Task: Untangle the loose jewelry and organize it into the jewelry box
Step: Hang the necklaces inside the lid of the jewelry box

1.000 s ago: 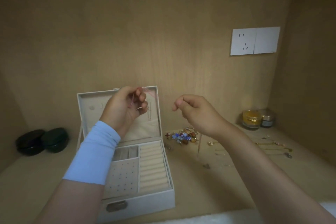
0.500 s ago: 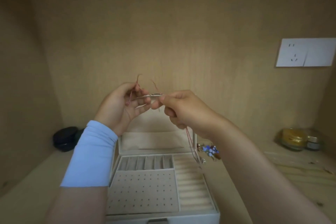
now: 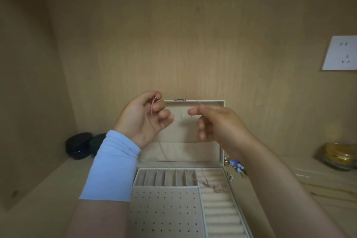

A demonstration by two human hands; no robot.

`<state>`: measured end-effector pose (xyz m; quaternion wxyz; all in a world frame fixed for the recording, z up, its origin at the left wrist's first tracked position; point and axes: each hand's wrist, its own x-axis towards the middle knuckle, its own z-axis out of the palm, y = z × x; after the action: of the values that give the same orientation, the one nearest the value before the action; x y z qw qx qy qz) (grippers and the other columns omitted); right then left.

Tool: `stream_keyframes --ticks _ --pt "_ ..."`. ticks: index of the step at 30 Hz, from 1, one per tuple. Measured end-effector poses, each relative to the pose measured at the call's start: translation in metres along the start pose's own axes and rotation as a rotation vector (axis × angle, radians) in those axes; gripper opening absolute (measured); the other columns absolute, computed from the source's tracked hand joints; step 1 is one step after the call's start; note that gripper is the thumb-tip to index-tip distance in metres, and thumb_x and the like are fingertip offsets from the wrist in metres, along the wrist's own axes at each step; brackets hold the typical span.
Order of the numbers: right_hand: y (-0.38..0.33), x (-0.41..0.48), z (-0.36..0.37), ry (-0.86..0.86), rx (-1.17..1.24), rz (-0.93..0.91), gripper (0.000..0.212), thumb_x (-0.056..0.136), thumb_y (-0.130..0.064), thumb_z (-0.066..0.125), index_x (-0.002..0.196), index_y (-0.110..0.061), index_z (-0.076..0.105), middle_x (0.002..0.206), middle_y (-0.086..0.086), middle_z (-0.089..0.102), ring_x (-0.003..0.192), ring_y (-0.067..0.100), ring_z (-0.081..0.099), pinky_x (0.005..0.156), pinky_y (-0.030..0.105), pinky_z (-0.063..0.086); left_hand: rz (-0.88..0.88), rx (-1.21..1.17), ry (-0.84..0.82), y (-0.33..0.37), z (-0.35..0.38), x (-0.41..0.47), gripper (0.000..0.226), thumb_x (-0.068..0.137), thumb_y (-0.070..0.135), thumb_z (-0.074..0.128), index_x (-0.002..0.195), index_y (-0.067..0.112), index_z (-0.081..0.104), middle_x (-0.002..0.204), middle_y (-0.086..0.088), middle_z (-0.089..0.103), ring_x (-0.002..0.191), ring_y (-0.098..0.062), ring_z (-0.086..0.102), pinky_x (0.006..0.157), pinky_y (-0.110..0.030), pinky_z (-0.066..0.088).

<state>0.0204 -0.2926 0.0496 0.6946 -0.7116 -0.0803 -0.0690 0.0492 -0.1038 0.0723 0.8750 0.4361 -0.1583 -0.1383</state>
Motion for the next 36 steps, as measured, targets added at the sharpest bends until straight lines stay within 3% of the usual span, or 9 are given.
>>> stream_keyframes --ticks 4,8,11,14,16,19,23,30,36 --pt "0.000 0.006 -0.012 0.093 -0.073 0.093 0.025 0.093 -0.017 0.042 0.067 -0.021 0.043 0.057 0.001 0.033 0.043 0.015 0.020 0.045 0.023 0.020 -0.238 0.319 0.009 0.004 -0.010 -0.008 0.019 0.094 0.030 0.046 0.078 0.020 0.049 0.050 0.007 0.027 0.030 -0.002 0.020 0.031 -0.009 0.013" --pt "-0.001 0.007 -0.028 0.174 -0.066 0.094 0.026 0.087 -0.016 0.039 0.063 -0.023 0.033 0.056 -0.001 0.026 0.047 0.015 0.013 0.046 0.023 0.010 -0.414 0.765 -0.019 0.006 -0.024 -0.021 0.042 0.087 0.051 0.050 0.074 0.011 0.057 0.048 0.006 0.024 0.034 -0.003 0.017 0.034 -0.011 0.009" --pt "-0.002 0.007 -0.043 0.247 -0.076 0.089 0.023 0.086 -0.014 0.041 0.064 -0.021 0.039 0.053 -0.002 0.028 0.044 0.014 0.015 0.044 0.021 0.012 -0.369 0.556 -0.193 0.013 -0.040 -0.024 0.047 0.082 0.054 0.065 0.060 0.015 0.052 0.043 0.007 0.026 0.037 -0.005 0.018 0.034 -0.012 0.017" --pt "0.003 0.005 -0.049 0.233 -0.306 0.110 0.027 0.089 -0.015 0.045 0.063 -0.017 0.043 0.048 -0.004 0.033 0.038 0.012 0.020 0.044 0.019 0.016 -0.203 -0.005 -0.424 0.017 -0.047 -0.013 0.029 0.093 0.038 0.062 0.081 0.012 0.060 0.056 0.003 0.040 0.048 -0.010 0.030 0.043 -0.020 0.037" --pt "0.005 0.003 -0.050 0.177 -0.448 0.097 0.027 0.091 -0.020 0.047 0.065 -0.015 0.043 0.056 0.002 0.033 0.040 0.013 0.022 0.046 0.020 0.017 -0.062 -0.197 -0.403 0.012 -0.038 -0.007 0.017 0.090 0.026 0.066 0.092 0.010 0.061 0.071 -0.002 0.053 0.057 -0.012 0.046 0.055 -0.025 0.050" --pt "-0.003 -0.003 -0.047 0.026 -0.678 0.023 0.032 0.094 -0.026 0.052 0.065 -0.014 0.043 0.058 0.001 0.033 0.042 0.011 0.026 0.045 0.021 0.022 0.110 -0.109 -0.225 -0.003 -0.012 -0.001 0.023 0.073 0.018 0.075 0.089 0.010 0.063 0.088 -0.010 0.067 0.080 -0.024 0.070 0.075 -0.037 0.060" --pt "-0.022 -0.016 -0.029 -0.262 -0.702 -0.020 0.026 0.091 -0.017 0.056 0.066 -0.020 0.063 0.050 -0.015 0.049 0.043 -0.002 0.042 0.046 0.011 0.031 0.100 0.249 -0.205 -0.031 0.019 0.004 0.021 0.088 0.015 0.054 0.108 0.009 0.054 0.118 -0.018 0.067 0.111 -0.032 0.065 0.098 -0.043 0.050" --pt "-0.026 -0.013 -0.029 -0.041 -0.916 -0.299 0.024 0.088 -0.011 0.055 0.080 -0.025 0.073 0.066 -0.010 0.062 0.052 -0.004 0.053 0.051 0.012 0.037 -0.033 0.623 -0.181 -0.043 0.021 0.001 0.033 0.092 0.013 0.062 0.123 0.009 0.053 0.093 -0.012 0.070 0.072 -0.024 0.064 0.079 -0.043 0.056" --pt "-0.014 -0.007 -0.020 -0.081 -0.320 -0.229 0.010 0.101 -0.014 0.055 0.101 -0.010 0.064 0.078 0.002 0.067 0.041 0.012 0.052 0.038 0.026 0.043 -0.049 0.529 -0.217 -0.043 0.021 0.000 0.031 0.089 0.001 0.063 0.115 0.009 0.049 0.077 -0.006 0.066 0.047 -0.011 0.048 0.051 -0.028 0.051"
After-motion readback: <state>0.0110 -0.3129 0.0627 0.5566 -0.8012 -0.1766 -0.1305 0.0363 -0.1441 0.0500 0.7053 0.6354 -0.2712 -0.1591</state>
